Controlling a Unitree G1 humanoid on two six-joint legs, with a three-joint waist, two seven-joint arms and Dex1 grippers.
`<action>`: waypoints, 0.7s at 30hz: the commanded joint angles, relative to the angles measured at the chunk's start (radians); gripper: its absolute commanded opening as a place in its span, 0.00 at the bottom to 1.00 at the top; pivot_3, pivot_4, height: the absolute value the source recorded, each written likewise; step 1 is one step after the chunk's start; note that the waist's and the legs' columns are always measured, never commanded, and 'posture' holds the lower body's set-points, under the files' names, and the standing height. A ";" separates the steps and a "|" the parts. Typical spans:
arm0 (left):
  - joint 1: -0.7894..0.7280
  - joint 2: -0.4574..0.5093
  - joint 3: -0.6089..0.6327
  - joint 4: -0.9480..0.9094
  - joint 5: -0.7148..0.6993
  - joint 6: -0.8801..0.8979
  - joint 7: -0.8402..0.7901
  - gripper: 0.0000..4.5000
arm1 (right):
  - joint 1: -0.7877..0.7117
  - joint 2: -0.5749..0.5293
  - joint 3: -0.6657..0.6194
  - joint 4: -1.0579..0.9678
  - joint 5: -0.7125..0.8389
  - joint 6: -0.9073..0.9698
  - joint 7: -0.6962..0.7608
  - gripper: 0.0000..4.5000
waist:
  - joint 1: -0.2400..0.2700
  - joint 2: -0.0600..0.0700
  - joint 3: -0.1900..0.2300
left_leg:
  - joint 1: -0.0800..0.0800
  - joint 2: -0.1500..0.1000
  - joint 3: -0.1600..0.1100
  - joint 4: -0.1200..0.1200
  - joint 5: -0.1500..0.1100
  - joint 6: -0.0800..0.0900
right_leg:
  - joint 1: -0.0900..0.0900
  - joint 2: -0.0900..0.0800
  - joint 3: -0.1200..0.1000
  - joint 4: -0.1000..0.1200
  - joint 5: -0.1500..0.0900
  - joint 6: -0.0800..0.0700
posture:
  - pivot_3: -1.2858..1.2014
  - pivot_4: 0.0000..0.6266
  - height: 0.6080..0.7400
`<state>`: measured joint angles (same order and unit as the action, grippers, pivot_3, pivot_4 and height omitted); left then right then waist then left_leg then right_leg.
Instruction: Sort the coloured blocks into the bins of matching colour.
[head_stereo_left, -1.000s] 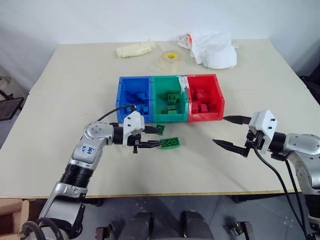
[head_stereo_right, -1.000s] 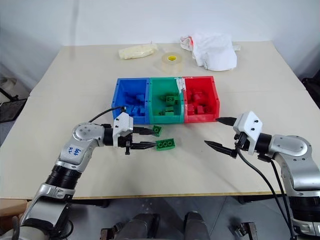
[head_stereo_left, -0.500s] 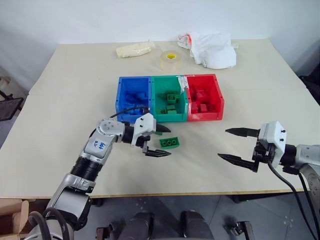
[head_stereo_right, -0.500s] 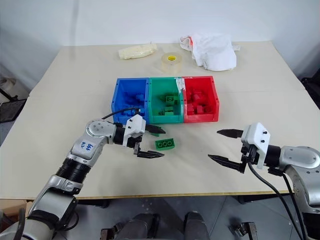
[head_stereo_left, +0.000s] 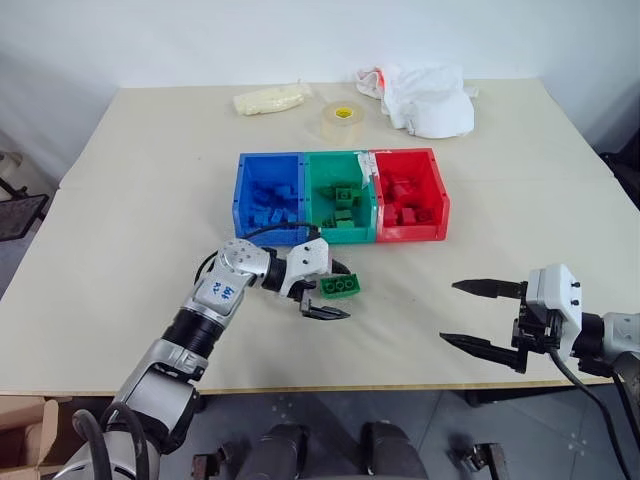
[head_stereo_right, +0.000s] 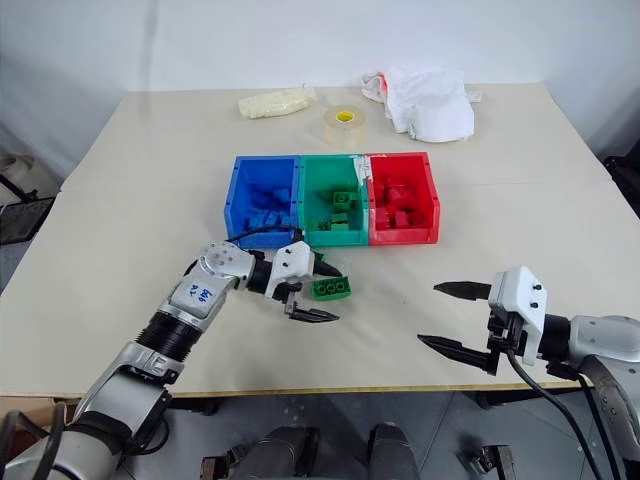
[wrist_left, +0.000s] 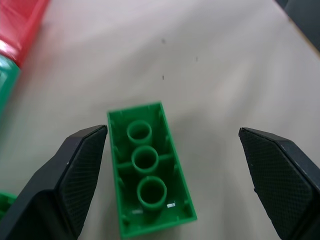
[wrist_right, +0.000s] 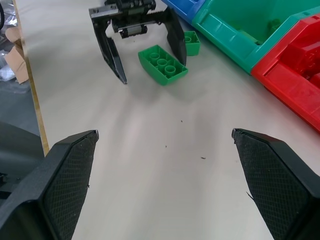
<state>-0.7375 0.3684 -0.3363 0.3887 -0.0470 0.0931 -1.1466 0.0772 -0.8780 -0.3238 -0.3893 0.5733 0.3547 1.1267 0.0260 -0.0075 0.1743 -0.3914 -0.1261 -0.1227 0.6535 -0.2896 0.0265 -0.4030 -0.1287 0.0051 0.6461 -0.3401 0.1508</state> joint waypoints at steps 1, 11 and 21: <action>-0.026 -0.013 0.002 0.014 0.007 -0.003 0.003 1.00 | -0.011 -0.003 -0.020 -0.005 0.006 -0.011 -0.008 1.00 | 0.000 0.000 0.000 | 0.000 0.000 0.000 0.000 0.000 0.000 | 0.000 0.000 0.000 0.000 0.000 0.000 | 0.52 0.24 1.00; -0.044 -0.027 0.007 0.043 0.016 0.005 0.003 0.37 | -0.025 -0.003 -0.034 0.017 0.006 -0.021 -0.012 1.00 | 0.000 0.000 0.000 | 0.000 0.000 0.000 0.000 0.000 0.000 | 0.000 0.000 0.000 0.000 0.000 0.000 | 0.52 0.24 1.00; -0.184 -0.096 0.138 0.033 -0.052 0.058 0.131 0.33 | -0.022 0.007 -0.058 0.031 0.001 -0.037 -0.036 1.00 | 0.001 -0.002 0.001 | -0.001 0.000 0.000 0.002 0.000 0.000 | 0.000 0.000 0.000 0.000 0.000 0.000 | 0.52 0.24 1.00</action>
<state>-0.8690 0.2822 -0.2430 0.4464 -0.0645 0.1448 -1.0498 0.0588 -0.8774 -0.3491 -0.3497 0.5704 0.3418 1.0987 0.0274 -0.0097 0.1756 -0.3923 -0.1262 -0.1229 0.6553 -0.2896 0.0265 -0.4028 -0.1284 0.0046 0.6462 -0.3400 0.1510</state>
